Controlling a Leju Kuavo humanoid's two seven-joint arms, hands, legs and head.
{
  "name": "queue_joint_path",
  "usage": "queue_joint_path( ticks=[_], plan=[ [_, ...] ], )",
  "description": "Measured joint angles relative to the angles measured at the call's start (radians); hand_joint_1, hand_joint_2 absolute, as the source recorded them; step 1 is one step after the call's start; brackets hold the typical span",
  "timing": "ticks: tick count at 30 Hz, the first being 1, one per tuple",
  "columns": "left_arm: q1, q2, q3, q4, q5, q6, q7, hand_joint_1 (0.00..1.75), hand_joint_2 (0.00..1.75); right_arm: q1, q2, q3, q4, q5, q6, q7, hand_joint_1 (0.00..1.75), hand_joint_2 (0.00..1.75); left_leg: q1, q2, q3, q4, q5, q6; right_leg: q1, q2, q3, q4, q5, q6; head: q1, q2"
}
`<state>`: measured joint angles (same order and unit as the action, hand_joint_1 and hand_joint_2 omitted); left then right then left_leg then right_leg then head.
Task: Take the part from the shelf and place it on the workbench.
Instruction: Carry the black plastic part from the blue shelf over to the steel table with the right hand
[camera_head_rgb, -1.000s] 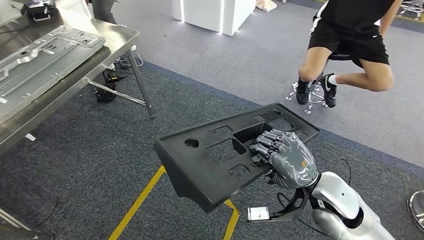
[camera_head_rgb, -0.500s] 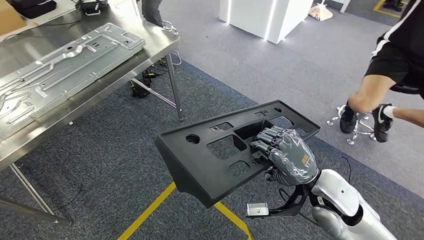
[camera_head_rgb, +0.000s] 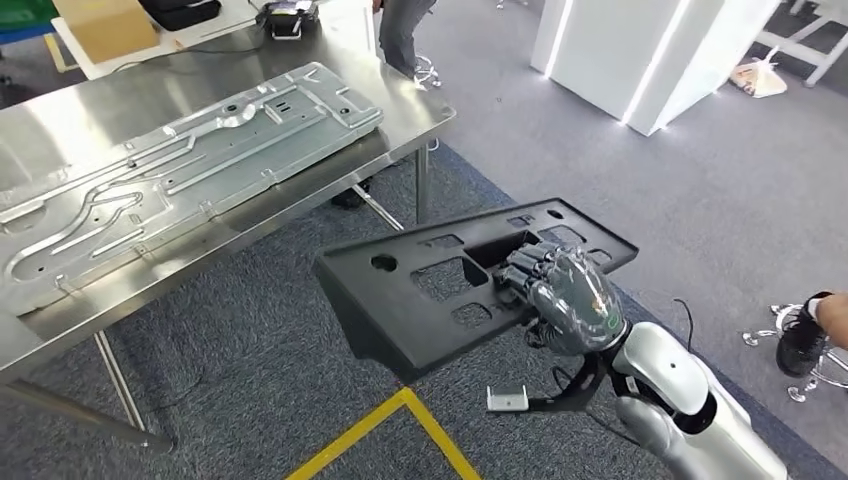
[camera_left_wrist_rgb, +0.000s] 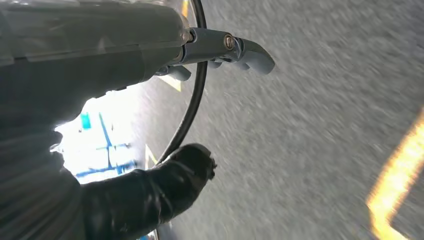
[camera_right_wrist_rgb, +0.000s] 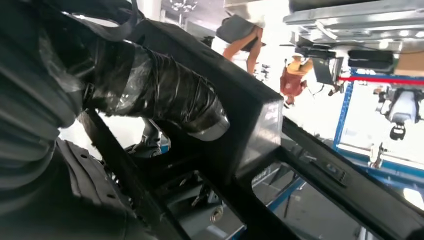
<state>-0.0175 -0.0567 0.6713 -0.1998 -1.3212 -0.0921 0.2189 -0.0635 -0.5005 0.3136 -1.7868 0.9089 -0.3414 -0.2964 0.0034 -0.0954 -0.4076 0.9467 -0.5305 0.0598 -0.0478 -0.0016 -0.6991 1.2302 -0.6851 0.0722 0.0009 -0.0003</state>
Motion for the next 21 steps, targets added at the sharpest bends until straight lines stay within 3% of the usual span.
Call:
queue_joint_path(
  ticks=[1,2,3,4,5,6,7,9,10,12,14,15,16,18,19,20,21],
  plan=[
    [0.003,-0.002,0.001,0.000,-0.001,0.000,0.001,0.00,1.75,-0.014,0.001,0.006,0.013,0.007,0.010,0.007,1.75,1.75,0.006,-0.013,0.024,0.000,-0.025,-0.009,-0.007,0.010,-0.019,-0.059,0.077,0.010,0.001,0.000],
    [0.006,-0.003,0.003,0.000,-0.003,0.000,0.003,0.00,1.75,-0.032,0.003,0.015,0.031,0.016,0.021,0.015,1.75,1.75,0.010,-0.023,0.047,0.007,-0.051,-0.016,-0.015,0.021,-0.033,-0.121,0.180,0.017,0.001,0.000],
    [0.008,-0.004,0.004,0.000,-0.005,0.000,0.004,0.00,1.75,-0.054,0.006,0.028,0.052,0.026,0.035,0.027,1.75,1.75,0.011,-0.033,0.064,0.009,-0.076,-0.025,-0.018,0.031,-0.040,-0.161,0.269,0.018,0.001,0.000],
    [0.010,-0.005,0.006,0.000,-0.007,0.000,0.004,0.00,1.75,-0.080,0.008,0.042,0.073,0.036,0.048,0.040,1.75,1.75,0.012,-0.042,0.080,0.008,-0.098,-0.033,-0.019,0.038,-0.043,-0.178,0.331,0.012,0.001,0.000],
    [0.009,-0.006,0.008,0.000,-0.009,0.001,0.005,0.00,1.75,-0.114,0.010,0.056,0.096,0.043,0.061,0.053,1.75,1.75,0.013,-0.047,0.092,0.014,-0.107,-0.042,-0.017,0.034,-0.042,-0.174,0.340,-0.001,0.001,0.000],
    [0.005,-0.006,0.009,0.000,-0.010,0.000,0.006,0.00,1.75,-0.151,0.012,0.069,0.115,0.048,0.075,0.064,1.75,1.75,0.014,-0.049,0.089,0.031,-0.099,-0.051,-0.014,0.028,-0.034,-0.161,0.325,-0.015,-0.001,0.000],
    [0.001,-0.006,0.010,0.000,-0.011,-0.001,0.008,0.00,1.75,-0.191,0.015,0.082,0.136,0.051,0.087,0.074,1.75,1.75,0.015,-0.034,0.068,0.078,-0.072,-0.058,-0.014,0.021,-0.022,-0.159,0.312,-0.028,-0.001,0.000],
    [-0.008,-0.006,0.013,0.000,-0.013,-0.003,0.012,0.00,1.75,-0.273,0.025,0.108,0.186,0.054,0.115,0.088,1.75,1.75,0.015,0.022,-0.029,0.232,-0.013,-0.068,-0.010,0.005,0.016,-0.173,0.284,-0.050,-0.003,0.000],
    [-0.011,-0.007,0.015,0.000,-0.014,-0.005,0.014,0.00,1.75,-0.306,0.030,0.121,0.216,0.055,0.129,0.094,1.75,1.75,0.015,0.053,-0.091,0.303,-0.007,-0.071,-0.005,-0.005,0.044,-0.184,0.267,-0.057,-0.003,0.000],
    [-0.011,-0.007,0.017,0.000,-0.016,-0.008,0.014,0.00,1.75,-0.354,0.042,0.143,0.271,0.057,0.154,0.101,1.75,1.75,0.014,0.078,-0.197,0.366,-0.067,-0.072,0.004,-0.028,0.109,-0.208,0.231,-0.066,-0.003,0.000],
    [-0.006,-0.008,0.020,0.000,-0.017,-0.009,0.014,0.00,1.75,-0.408,0.063,0.166,0.324,0.058,0.175,0.103,1.75,1.75,0.010,0.082,-0.271,0.339,-0.140,-0.064,0.013,-0.048,0.179,-0.229,0.192,-0.070,-0.003,0.000],
    [-0.003,-0.010,0.023,0.001,-0.016,-0.011,0.014,0.00,1.75,-0.441,0.077,0.180,0.352,0.059,0.186,0.103,1.75,1.75,0.005,0.087,-0.296,0.295,-0.139,-0.053,0.019,-0.057,0.214,-0.238,0.171,-0.070,-0.003,0.000],
    [0.001,-0.011,0.026,0.001,-0.014,-0.012,0.015,0.00,1.75,-0.470,0.093,0.194,0.379,0.060,0.195,0.104,1.75,1.75,-0.003,0.097,-0.314,0.233,-0.088,-0.036,0.026,-0.067,0.249,-0.247,0.149,-0.070,-0.003,0.000],
    [0.007,-0.016,0.034,0.002,-0.006,-0.012,0.017,0.00,1.75,-0.515,0.126,0.227,0.434,0.069,0.217,0.106,1.75,1.75,-0.028,0.138,-0.331,0.106,0.121,0.004,0.038,-0.087,0.315,-0.267,0.104,-0.069,-0.002,0.000],
    [0.006,-0.019,0.038,0.002,-0.002,-0.011,0.018,0.00,1.75,-0.535,0.144,0.247,0.460,0.074,0.226,0.109,1.75,1.75,-0.040,0.153,-0.328,0.071,0.200,0.016,0.043,-0.097,0.340,-0.278,0.084,-0.066,-0.001,0.000],
    [0.002,-0.023,0.041,0.002,0.001,-0.010,0.019,0.00,1.75,-0.556,0.164,0.266,0.484,0.079,0.234,0.113,1.75,1.75,-0.047,0.157,-0.322,0.056,0.237,0.022,0.045,-0.104,0.364,-0.285,0.071,-0.062,0.000,0.000],
    [-0.005,-0.027,0.043,0.001,0.003,-0.007,0.020,0.00,1.75,-0.581,0.187,0.284,0.503,0.083,0.237,0.117,1.75,1.75,-0.049,0.147,-0.311,0.059,0.222,0.021,0.045,-0.109,0.376,-0.278,0.072,-0.058,0.000,0.000]
  ],
)
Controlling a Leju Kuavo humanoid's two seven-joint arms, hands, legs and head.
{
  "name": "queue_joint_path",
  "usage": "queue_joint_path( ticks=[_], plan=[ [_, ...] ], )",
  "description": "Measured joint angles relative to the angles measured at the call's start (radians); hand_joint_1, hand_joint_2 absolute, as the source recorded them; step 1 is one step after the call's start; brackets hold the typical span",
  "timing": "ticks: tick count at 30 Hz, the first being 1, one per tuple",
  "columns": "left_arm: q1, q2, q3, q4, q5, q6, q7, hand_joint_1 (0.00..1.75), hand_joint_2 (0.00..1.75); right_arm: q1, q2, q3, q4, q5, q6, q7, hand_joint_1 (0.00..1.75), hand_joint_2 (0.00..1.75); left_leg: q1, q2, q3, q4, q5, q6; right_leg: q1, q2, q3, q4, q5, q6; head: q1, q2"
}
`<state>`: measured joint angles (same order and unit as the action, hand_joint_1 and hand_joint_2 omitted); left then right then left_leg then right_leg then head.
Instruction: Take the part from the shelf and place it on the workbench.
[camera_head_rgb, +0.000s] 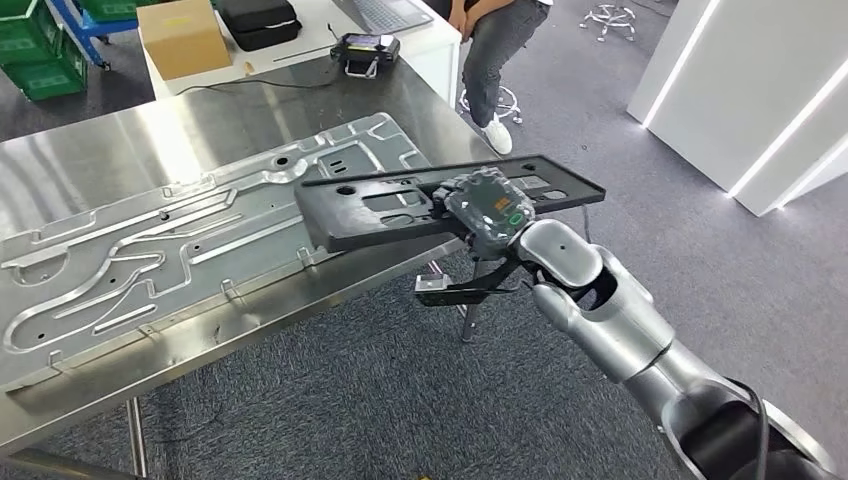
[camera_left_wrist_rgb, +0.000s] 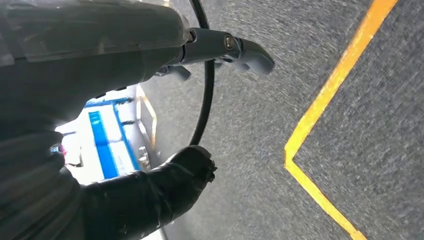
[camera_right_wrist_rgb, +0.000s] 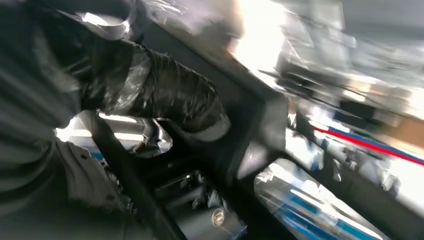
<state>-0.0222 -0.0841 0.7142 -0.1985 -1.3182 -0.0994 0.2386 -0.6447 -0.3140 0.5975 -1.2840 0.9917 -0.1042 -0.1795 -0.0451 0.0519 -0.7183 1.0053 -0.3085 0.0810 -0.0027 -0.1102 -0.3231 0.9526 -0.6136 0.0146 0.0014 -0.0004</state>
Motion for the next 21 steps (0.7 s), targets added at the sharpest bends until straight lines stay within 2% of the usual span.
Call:
queue_joint_path(
  ticks=[1,2,3,4,5,6,8,9,10,11,12,13,14,15,16,17,18,19,20,21],
  plan=[
    [-0.008,-0.003,0.002,-0.001,0.002,0.002,0.001,0.00,1.75,-0.026,0.021,0.013,0.015,0.002,0.000,0.005,1.75,1.75,0.001,-0.013,0.014,-0.003,-0.014,0.000,-0.004,0.001,-0.007,0.034,0.013,0.003,0.000,0.000],
    [-0.016,-0.005,0.005,-0.001,0.004,0.003,0.002,0.00,1.75,-0.052,0.042,0.024,0.030,0.002,0.000,0.009,1.75,1.75,0.005,-0.027,0.031,-0.008,-0.027,0.004,-0.008,0.017,-0.033,0.094,0.037,0.004,0.000,0.000],
    [-0.023,-0.008,0.009,-0.001,0.005,0.004,0.003,0.00,1.75,-0.076,0.058,0.034,0.047,0.003,-0.001,0.011,1.75,1.75,0.008,-0.041,0.050,-0.015,-0.038,0.007,-0.010,0.040,-0.078,0.171,0.058,0.005,0.000,0.000],
    [-0.028,-0.010,0.014,-0.001,0.007,0.004,0.003,0.00,1.75,-0.093,0.069,0.045,0.064,0.003,-0.002,0.014,1.75,1.75,0.013,-0.055,0.072,-0.022,-0.047,0.011,-0.013,0.067,-0.132,0.248,0.063,0.006,0.000,0.000],
    [-0.032,-0.012,0.017,-0.001,0.009,0.005,0.003,0.00,1.75,-0.102,0.076,0.054,0.083,0.004,-0.002,0.015,1.75,1.75,0.017,-0.071,0.094,-0.028,-0.060,0.014,-0.013,0.089,-0.184,0.306,0.044,0.008,0.000,0.000],
    [-0.035,-0.014,0.021,-0.001,0.011,0.004,0.003,0.00,1.75,-0.106,0.080,0.063,0.100,0.004,0.000,0.016,1.75,1.75,0.021,-0.086,0.118,-0.032,-0.073,0.013,-0.015,0.099,-0.231,0.340,0.003,0.010,0.000,0.000],
    [-0.034,-0.016,0.028,-0.001,0.018,0.002,0.005,0.00,1.75,-0.113,0.089,0.078,0.134,0.004,0.007,0.018,1.75,1.75,0.028,-0.116,0.166,-0.038,-0.105,0.005,-0.020,0.105,-0.309,0.344,-0.091,0.017,0.000,0.000],
    [-0.031,-0.017,0.032,-0.001,0.021,0.000,0.007,0.00,1.75,-0.122,0.097,0.086,0.154,0.005,0.011,0.019,1.75,1.75,0.031,-0.127,0.190,-0.039,-0.125,-0.001,-0.022,0.105,-0.338,0.316,-0.114,0.020,0.000,0.000],
    [-0.026,-0.018,0.036,-0.001,0.024,-0.001,0.008,0.00,1.75,-0.132,0.106,0.095,0.175,0.005,0.015,0.020,1.75,1.75,0.033,-0.137,0.214,-0.039,-0.145,-0.007,-0.023,0.105,-0.364,0.272,-0.100,0.022,0.000,0.000],
    [-0.019,-0.019,0.040,-0.001,0.025,-0.001,0.009,0.00,1.75,-0.139,0.114,0.105,0.196,0.005,0.019,0.022,1.75,1.75,0.034,-0.143,0.232,-0.037,-0.168,-0.012,-0.025,0.107,-0.386,0.214,-0.022,0.023,0.001,0.000],
    [-0.013,-0.020,0.043,-0.001,0.026,-0.001,0.009,0.00,1.75,-0.143,0.120,0.116,0.217,0.005,0.021,0.023,1.75,1.75,0.035,-0.149,0.249,-0.025,-0.192,-0.019,-0.026,0.109,-0.407,0.152,0.085,0.021,0.001,0.000],
    [-0.010,-0.021,0.045,0.000,0.027,-0.001,0.009,0.00,1.75,-0.144,0.127,0.126,0.234,0.006,0.024,0.024,1.75,1.75,0.035,-0.155,0.258,-0.013,-0.216,-0.026,-0.025,0.110,-0.420,0.115,0.190,0.015,0.001,0.000],
    [-0.008,-0.022,0.046,0.000,0.027,-0.001,0.008,0.00,1.75,-0.143,0.133,0.134,0.247,0.006,0.027,0.024,1.75,1.75,0.035,-0.159,0.264,0.002,-0.238,-0.035,-0.021,0.112,-0.427,0.097,0.265,0.005,0.001,0.000],
    [-0.009,-0.023,0.048,0.000,0.028,0.000,0.008,0.00,1.75,-0.148,0.139,0.142,0.257,0.007,0.029,0.024,1.75,1.75,0.035,-0.161,0.265,0.022,-0.249,-0.043,-0.017,0.111,-0.429,0.099,0.286,-0.006,0.001,0.000],
    [-0.011,-0.022,0.050,0.000,0.028,0.001,0.007,0.00,1.75,-0.156,0.148,0.146,0.263,0.008,0.031,0.023,1.75,1.75,0.035,-0.159,0.257,0.041,-0.249,-0.049,-0.016,0.110,-0.424,0.110,0.281,-0.017,0.001,0.000],
    [-0.013,-0.022,0.051,0.000,0.029,0.002,0.005,0.00,1.75,-0.166,0.156,0.149,0.268,0.008,0.032,0.023,1.75,1.75,0.035,-0.147,0.241,0.077,-0.236,-0.054,-0.015,0.109,-0.419,0.111,0.271,-0.026,0.001,0.000],
    [-0.016,-0.022,0.053,0.000,0.029,0.003,0.003,0.00,1.75,-0.177,0.164,0.152,0.273,0.008,0.033,0.023,1.75,1.75,0.036,-0.128,0.211,0.125,-0.220,-0.059,-0.017,0.108,-0.410,0.105,0.266,-0.033,0.000,0.000],
    [-0.021,-0.022,0.056,0.000,0.030,0.005,0.001,0.00,1.75,-0.185,0.173,0.156,0.278,0.008,0.034,0.023,1.75,1.75,0.038,-0.106,0.177,0.179,-0.218,-0.065,-0.019,0.108,-0.398,0.098,0.260,-0.038,-0.002,0.000],
    [-0.025,-0.023,0.059,0.000,0.031,0.006,-0.001,0.00,1.75,-0.190,0.178,0.160,0.284,0.009,0.036,0.023,1.75,1.75,0.042,-0.085,0.140,0.230,-0.232,-0.072,-0.019,0.108,-0.386,0.092,0.252,-0.042,-0.004,0.000],
    [-0.029,-0.023,0.061,0.000,0.033,0.007,-0.003,0.00,1.75,-0.191,0.183,0.165,0.291,0.009,0.037,0.022,1.75,1.75,0.046,-0.071,0.106,0.269,-0.264,-0.079,-0.019,0.107,-0.374,0.089,0.244,-0.044,-0.005,0.000]
  ],
)
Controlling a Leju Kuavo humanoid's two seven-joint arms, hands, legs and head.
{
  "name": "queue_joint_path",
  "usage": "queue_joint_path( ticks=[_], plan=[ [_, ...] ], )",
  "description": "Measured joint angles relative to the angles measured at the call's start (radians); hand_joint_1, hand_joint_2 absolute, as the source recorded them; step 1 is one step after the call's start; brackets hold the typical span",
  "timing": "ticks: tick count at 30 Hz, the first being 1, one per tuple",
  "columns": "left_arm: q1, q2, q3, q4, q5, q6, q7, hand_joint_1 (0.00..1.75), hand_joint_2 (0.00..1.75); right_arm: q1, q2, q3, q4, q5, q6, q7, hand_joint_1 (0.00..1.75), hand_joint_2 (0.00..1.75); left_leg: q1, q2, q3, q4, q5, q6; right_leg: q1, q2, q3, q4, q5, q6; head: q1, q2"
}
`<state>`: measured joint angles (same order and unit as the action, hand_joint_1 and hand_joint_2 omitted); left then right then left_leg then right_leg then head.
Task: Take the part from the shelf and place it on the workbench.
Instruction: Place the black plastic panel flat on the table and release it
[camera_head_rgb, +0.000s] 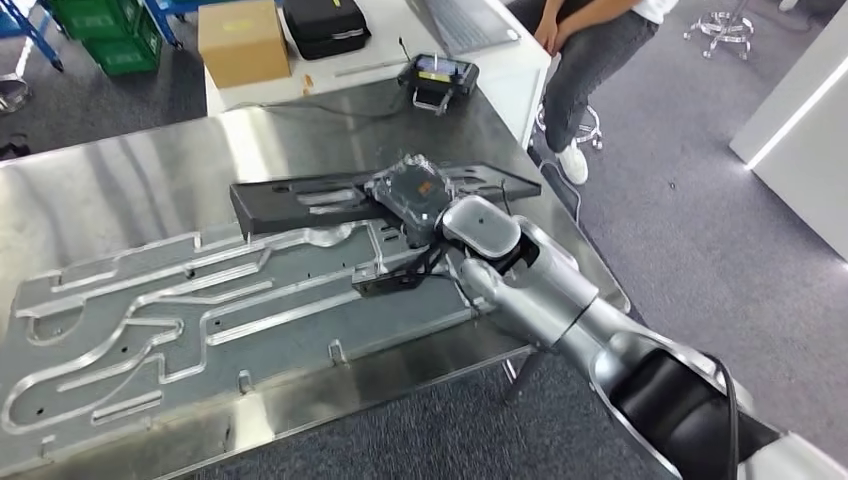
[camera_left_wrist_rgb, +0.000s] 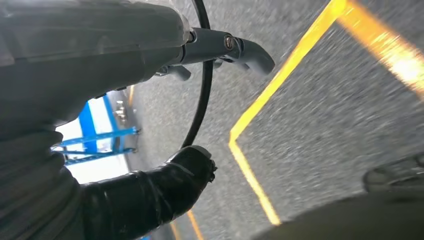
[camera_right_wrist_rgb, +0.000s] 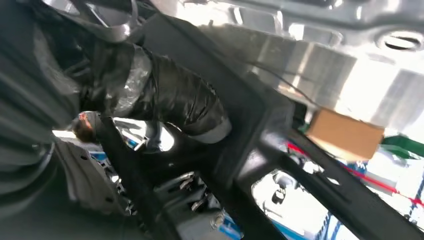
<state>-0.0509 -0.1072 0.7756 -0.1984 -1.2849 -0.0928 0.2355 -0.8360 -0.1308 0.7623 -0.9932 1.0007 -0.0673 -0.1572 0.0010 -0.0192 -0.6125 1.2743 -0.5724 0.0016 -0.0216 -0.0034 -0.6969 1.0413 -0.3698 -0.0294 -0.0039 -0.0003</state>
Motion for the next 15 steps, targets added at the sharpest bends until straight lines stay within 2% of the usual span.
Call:
queue_joint_path(
  ticks=[1,2,3,4,6,7,8,10,12,13,15],
  plan=[
    [-0.003,0.000,0.003,0.000,0.003,0.001,-0.002,0.00,1.75,0.000,0.005,0.005,0.007,0.000,0.001,-0.001,1.75,1.75,0.004,0.006,-0.026,0.022,-0.035,-0.007,0.000,-0.001,0.011,-0.002,-0.009,0.000,0.000,0.000],
    [-0.004,0.000,0.006,0.000,0.008,0.001,-0.004,0.00,1.75,0.000,0.010,0.010,0.014,0.000,0.003,-0.003,1.75,1.75,0.008,0.008,-0.043,0.022,-0.056,-0.011,0.000,-0.002,0.020,-0.001,-0.017,0.000,0.000,0.000],
    [-0.005,0.000,0.010,0.000,0.016,0.001,-0.007,0.00,1.75,-0.001,0.019,0.015,0.020,0.000,0.005,-0.006,1.75,1.75,0.011,0.010,-0.049,-0.002,-0.048,-0.014,-0.001,-0.003,0.029,0.000,-0.026,0.001,0.000,0.000],
    [-0.006,0.001,0.015,0.000,0.025,0.001,-0.009,0.00,1.75,-0.002,0.031,0.020,0.027,0.000,0.008,-0.010,1.75,1.75,0.012,0.011,-0.041,-0.052,-0.010,-0.015,-0.001,-0.003,0.037,0.002,-0.034,0.002,0.000,0.000],
    [-0.012,0.003,0.029,0.000,0.045,-0.001,-0.012,0.00,1.75,-0.008,0.061,0.032,0.045,0.001,0.017,-0.018,1.75,1.75,0.012,0.018,-0.011,-0.180,0.090,-0.009,-0.001,-0.002,0.052,0.004,-0.046,0.006,0.000,0.000],
    [-0.019,0.004,0.036,0.000,0.054,-0.004,-0.011,0.00,1.75,-0.012,0.078,0.040,0.055,0.001,0.022,-0.022,1.75,1.75,0.009,0.022,0.000,-0.227,0.117,-0.005,-0.001,-0.003,0.056,0.003,-0.048,0.010,0.000,0.000],
    [-0.028,0.005,0.044,0.000,0.063,-0.008,-0.008,0.00,1.75,-0.014,0.095,0.048,0.066,0.001,0.026,-0.026,1.75,1.75,0.006,0.025,0.005,-0.250,0.129,0.000,0.000,-0.004,0.058,0.000,-0.050,0.015,0.000,0.000],
    [-0.049,0.008,0.058,-0.001,0.077,-0.018,0.002,0.00,1.75,-0.017,0.131,0.064,0.087,0.000,0.034,-0.035,1.75,1.75,0.000,0.023,0.007,-0.260,0.132,0.011,0.001,-0.009,0.062,-0.005,-0.051,0.028,0.000,0.000],
    [-0.066,0.010,0.071,-0.001,0.088,-0.028,0.014,0.00,1.75,-0.020,0.165,0.081,0.108,0.000,0.040,-0.041,1.75,1.75,0.005,0.020,0.016,-0.273,0.148,0.022,0.001,-0.011,0.061,0.007,-0.065,0.038,0.000,0.000],
    [-0.074,0.010,0.077,-0.001,0.091,-0.031,0.019,0.00,1.75,-0.021,0.178,0.089,0.117,0.000,0.043,-0.043,1.75,1.75,0.007,0.019,0.021,-0.280,0.153,0.027,0.002,-0.010,0.050,0.034,-0.085,0.040,0.001,0.000],
    [-0.086,0.012,0.086,-0.001,0.096,-0.034,0.023,0.00,1.75,-0.024,0.197,0.104,0.135,-0.001,0.046,-0.045,1.75,1.75,0.007,0.017,0.025,-0.286,0.156,0.035,0.003,-0.006,-0.002,0.151,-0.148,0.041,0.001,0.000]
  ],
)
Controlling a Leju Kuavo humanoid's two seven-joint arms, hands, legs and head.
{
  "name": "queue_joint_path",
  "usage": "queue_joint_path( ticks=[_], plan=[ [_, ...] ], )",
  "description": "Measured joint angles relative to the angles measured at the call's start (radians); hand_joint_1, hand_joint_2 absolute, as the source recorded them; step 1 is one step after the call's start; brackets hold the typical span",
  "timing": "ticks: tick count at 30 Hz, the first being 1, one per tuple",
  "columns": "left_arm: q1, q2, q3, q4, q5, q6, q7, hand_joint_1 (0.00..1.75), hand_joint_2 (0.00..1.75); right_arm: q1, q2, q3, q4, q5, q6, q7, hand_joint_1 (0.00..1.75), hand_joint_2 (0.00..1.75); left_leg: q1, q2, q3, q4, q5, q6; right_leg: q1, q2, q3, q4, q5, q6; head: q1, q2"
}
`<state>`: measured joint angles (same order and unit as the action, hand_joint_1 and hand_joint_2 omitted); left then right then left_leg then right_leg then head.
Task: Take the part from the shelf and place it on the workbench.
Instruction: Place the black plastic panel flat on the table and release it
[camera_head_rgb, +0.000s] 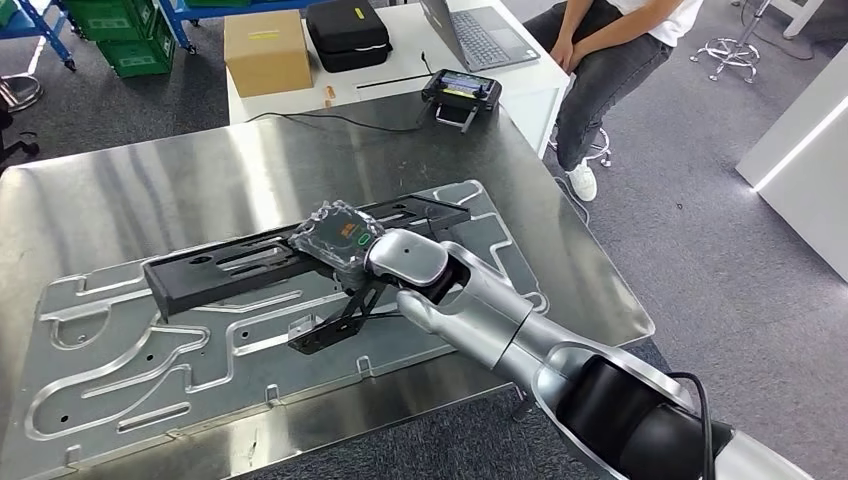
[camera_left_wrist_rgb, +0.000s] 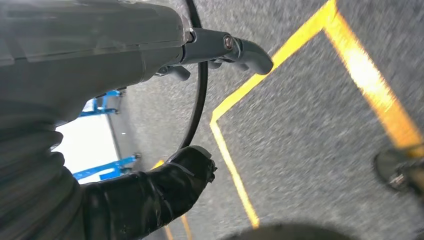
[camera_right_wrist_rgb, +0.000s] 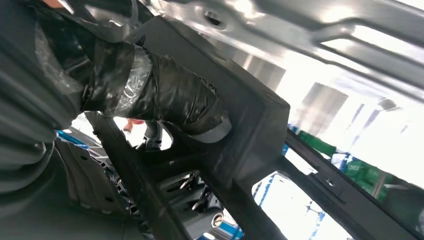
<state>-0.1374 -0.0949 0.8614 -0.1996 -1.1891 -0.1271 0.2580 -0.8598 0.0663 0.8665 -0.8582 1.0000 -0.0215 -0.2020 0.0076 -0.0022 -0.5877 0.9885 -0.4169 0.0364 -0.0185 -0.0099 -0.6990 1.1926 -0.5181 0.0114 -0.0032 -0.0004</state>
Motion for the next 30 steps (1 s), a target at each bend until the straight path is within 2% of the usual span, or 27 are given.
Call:
queue_joint_path(
  ticks=[1,2,3,4,6,8,11,12,15,17,21,30],
  plan=[
    [-0.004,0.001,0.003,0.000,0.001,0.000,0.000,0.00,1.75,0.000,0.005,0.006,0.008,-0.001,0.001,-0.001,1.75,1.75,-0.002,-0.002,0.000,0.001,-0.001,0.003,0.000,0.001,-0.031,0.067,-0.027,0.000,0.000,0.000],
    [-0.006,0.002,0.006,0.000,0.002,-0.001,0.000,0.00,1.75,0.001,0.010,0.011,0.016,-0.001,0.001,-0.003,1.75,1.75,-0.004,-0.005,0.000,0.003,-0.003,0.005,0.000,0.002,-0.054,0.115,-0.041,-0.001,0.000,0.000],
    [-0.007,0.003,0.008,0.000,0.002,-0.001,0.001,0.00,1.75,0.002,0.013,0.015,0.023,-0.002,0.002,-0.005,1.75,1.75,-0.007,-0.009,0.000,0.006,-0.004,0.006,0.001,0.002,-0.060,0.127,-0.035,-0.002,0.000,0.000],
    [-0.008,0.004,0.010,0.000,0.002,-0.001,0.001,0.00,1.75,0.002,0.015,0.017,0.029,-0.003,0.002,-0.007,1.75,1.75,-0.009,-0.013,0.000,0.009,-0.006,0.006,0.003,0.002,-0.046,0.097,-0.011,-0.006,0.000,0.000],
    [-0.008,0.004,0.014,0.000,0.002,-0.001,0.001,0.00,1.75,-0.002,0.020,0.023,0.037,-0.003,0.002,-0.008,1.75,1.75,-0.012,-0.018,-0.001,0.016,-0.010,0.005,0.009,0.005,0.020,-0.038,0.050,-0.021,0.000,0.000],
    [-0.008,0.003,0.017,0.000,0.002,-0.001,0.001,0.00,1.75,-0.008,0.027,0.029,0.043,-0.004,0.002,-0.008,1.75,1.75,-0.015,-0.019,-0.006,0.025,-0.016,-0.002,0.015,0.006,0.066,-0.137,0.080,-0.033,0.000,0.000],
    [-0.009,0.005,0.019,0.000,0.004,-0.005,0.001,0.00,1.75,-0.013,0.037,0.035,0.050,-0.009,0.003,-0.012,1.75,1.75,-0.014,-0.017,-0.012,0.030,-0.020,-0.006,0.019,0.005,0.072,-0.157,0.087,-0.024,0.001,0.000],
    [-0.010,0.006,0.020,0.000,0.005,-0.010,0.000,0.00,1.75,-0.013,0.040,0.038,0.054,-0.013,0.004,-0.016,1.31,1.31,-0.014,-0.016,-0.011,0.030,-0.020,-0.006,0.019,0.005,0.072,-0.158,0.089,-0.021,0.001,0.000],
    [-0.019,0.008,0.024,0.000,0.016,-0.041,0.001,0.00,1.75,-0.012,0.060,0.053,0.074,-0.025,0.011,-0.028,0.00,0.00,-0.014,-0.015,-0.009,0.025,-0.018,-0.008,0.019,0.006,0.072,-0.158,0.088,-0.022,0.001,0.000],
    [-0.030,0.010,0.027,0.000,0.020,-0.066,0.006,0.00,1.75,-0.011,0.081,0.070,0.100,-0.031,0.013,-0.034,0.00,0.00,-0.014,-0.015,-0.008,0.024,-0.018,-0.009,0.019,0.006,0.072,-0.158,0.088,-0.024,0.001,0.000],
    [-0.051,0.011,0.031,0.000,0.035,-0.094,0.019,0.00,0.00,-0.010,0.124,0.099,0.168,-0.041,0.013,-0.028,0.00,0.00,-0.014,-0.016,-0.007,0.022,-0.016,-0.013,0.020,0.006,0.072,-0.158,0.088,-0.025,0.001,0.000],
    [-0.048,0.026,0.051,-0.004,0.060,-0.105,0.029,0.00,0.00,-0.043,0.192,0.108,0.316,-0.066,0.001,0.025,0.00,0.00,-0.015,-0.015,-0.007,0.022,-0.015,-0.014,0.016,0.006,0.073,-0.158,0.089,-0.026,0.001,0.000]
  ],
)
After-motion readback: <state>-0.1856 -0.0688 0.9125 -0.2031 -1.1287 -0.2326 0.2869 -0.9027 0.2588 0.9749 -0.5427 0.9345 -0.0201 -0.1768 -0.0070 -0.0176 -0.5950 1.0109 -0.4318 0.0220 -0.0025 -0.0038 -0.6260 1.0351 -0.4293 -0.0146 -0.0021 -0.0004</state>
